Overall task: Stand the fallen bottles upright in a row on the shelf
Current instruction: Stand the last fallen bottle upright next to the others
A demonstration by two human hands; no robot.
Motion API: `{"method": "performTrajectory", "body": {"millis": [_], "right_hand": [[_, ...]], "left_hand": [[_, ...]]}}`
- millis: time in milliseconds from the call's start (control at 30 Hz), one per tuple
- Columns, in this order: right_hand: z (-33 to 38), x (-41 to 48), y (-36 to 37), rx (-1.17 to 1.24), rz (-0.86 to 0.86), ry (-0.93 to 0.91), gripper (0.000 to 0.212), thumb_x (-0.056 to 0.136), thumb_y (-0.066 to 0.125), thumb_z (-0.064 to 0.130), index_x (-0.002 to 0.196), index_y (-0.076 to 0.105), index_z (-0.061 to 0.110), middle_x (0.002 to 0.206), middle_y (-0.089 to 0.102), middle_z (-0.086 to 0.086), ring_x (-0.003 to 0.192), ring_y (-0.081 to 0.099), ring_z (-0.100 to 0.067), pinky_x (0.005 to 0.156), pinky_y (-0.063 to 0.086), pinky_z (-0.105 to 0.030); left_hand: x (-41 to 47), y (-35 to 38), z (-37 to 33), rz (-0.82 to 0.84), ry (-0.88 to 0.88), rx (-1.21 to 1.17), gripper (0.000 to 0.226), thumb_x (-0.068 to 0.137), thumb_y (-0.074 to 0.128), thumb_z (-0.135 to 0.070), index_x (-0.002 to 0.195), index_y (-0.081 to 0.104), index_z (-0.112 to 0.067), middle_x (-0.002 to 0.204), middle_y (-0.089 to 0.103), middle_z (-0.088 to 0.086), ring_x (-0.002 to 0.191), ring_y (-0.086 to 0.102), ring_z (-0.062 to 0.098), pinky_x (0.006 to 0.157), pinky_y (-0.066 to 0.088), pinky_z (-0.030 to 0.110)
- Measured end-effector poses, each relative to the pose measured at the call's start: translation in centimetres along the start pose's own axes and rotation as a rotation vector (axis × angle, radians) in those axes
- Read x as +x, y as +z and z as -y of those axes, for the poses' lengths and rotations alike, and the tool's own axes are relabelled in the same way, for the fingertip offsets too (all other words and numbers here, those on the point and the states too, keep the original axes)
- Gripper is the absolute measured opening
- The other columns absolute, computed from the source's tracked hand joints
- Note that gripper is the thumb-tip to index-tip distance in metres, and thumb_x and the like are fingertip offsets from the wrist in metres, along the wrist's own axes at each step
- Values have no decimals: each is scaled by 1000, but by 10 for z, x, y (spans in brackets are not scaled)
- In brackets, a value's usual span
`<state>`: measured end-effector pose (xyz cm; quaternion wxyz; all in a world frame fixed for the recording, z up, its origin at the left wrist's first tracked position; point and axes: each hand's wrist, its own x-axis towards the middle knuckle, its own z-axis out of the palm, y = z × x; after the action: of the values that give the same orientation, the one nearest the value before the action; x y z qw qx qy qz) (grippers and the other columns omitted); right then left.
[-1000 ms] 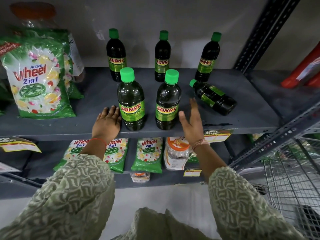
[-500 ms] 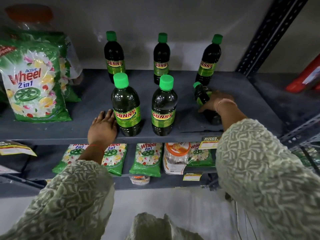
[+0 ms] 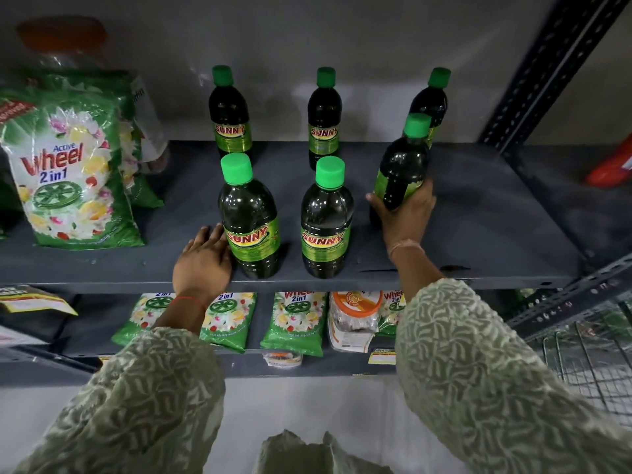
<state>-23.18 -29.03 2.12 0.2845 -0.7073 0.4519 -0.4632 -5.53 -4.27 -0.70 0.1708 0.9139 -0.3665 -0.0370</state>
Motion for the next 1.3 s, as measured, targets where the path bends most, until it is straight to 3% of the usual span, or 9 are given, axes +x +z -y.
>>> {"method": "performTrajectory", "body": {"millis": [300, 533, 700, 867, 1000, 1067, 1167, 1233, 1300], "right_hand": [[-2, -14, 2, -20, 6, 59, 98, 56, 83, 36, 131, 33, -2, 130, 43, -25, 120, 38, -38, 103, 29, -40], [-12, -12, -2, 98, 100, 169, 77, 54, 74, 22, 122, 42, 8, 117, 56, -18, 108, 53, -34, 92, 47, -42], [-12, -9, -4, 110, 118, 194, 110, 45, 87, 40, 135, 29, 12, 137, 44, -15, 127, 41, -30, 108, 35, -46], [-16, -6, -9, 183, 223, 270, 72, 58, 84, 9, 114, 41, 1, 117, 59, -17, 103, 57, -24, 81, 44, -20], [-28, 6, -19, 234, 441, 291, 64, 67, 74, -3, 123, 45, 2, 124, 58, -19, 110, 54, -24, 101, 42, -39], [-30, 12, -24, 206, 543, 295, 65, 69, 72, 0, 127, 45, 4, 130, 55, -18, 120, 50, -29, 108, 36, -49], [-24, 12, -22, 199, 598, 287, 89, 62, 80, 15, 137, 32, 13, 141, 42, -15, 129, 39, -26, 113, 29, -47], [-15, 7, -14, 72, 480, 236, 106, 49, 88, 27, 137, 29, 15, 140, 37, -14, 131, 33, -27, 113, 29, -46], [-11, -1, -6, 82, 298, 223, 102, 36, 89, 38, 123, 41, 12, 126, 50, -14, 119, 46, -29, 103, 42, -44]], "left_hand": [[0, 0, 1, 19, -1, 11, 49, 94, 31, -21, 142, 27, -17, 154, 26, 6, 144, 17, 23, 119, 17, 39], [1, -1, 1, 19, 4, 19, 48, 94, 32, -21, 141, 29, -17, 153, 29, 5, 144, 18, 23, 118, 17, 38], [0, -2, -2, 8, -3, 7, 48, 93, 33, -20, 141, 30, -17, 154, 27, 7, 143, 20, 24, 118, 19, 39], [1, -1, 2, 23, 16, 27, 48, 93, 32, -21, 141, 30, -17, 153, 29, 5, 144, 19, 22, 118, 20, 41], [2, -1, 2, 24, 19, 29, 48, 93, 32, -21, 141, 30, -17, 153, 29, 4, 143, 20, 23, 118, 21, 42], [3, 0, 3, 34, 20, 32, 48, 93, 31, -22, 141, 29, -18, 153, 29, 3, 144, 19, 23, 118, 20, 41], [3, 1, 4, 37, 15, 36, 49, 93, 31, -22, 141, 28, -18, 154, 28, 3, 144, 19, 22, 118, 19, 40], [3, 1, 4, 36, 16, 34, 48, 93, 31, -22, 141, 28, -18, 153, 29, 3, 144, 19, 23, 118, 19, 40], [2, 0, 4, 41, 20, 31, 48, 93, 32, -22, 141, 29, -17, 153, 29, 4, 144, 19, 23, 118, 19, 40]]}}
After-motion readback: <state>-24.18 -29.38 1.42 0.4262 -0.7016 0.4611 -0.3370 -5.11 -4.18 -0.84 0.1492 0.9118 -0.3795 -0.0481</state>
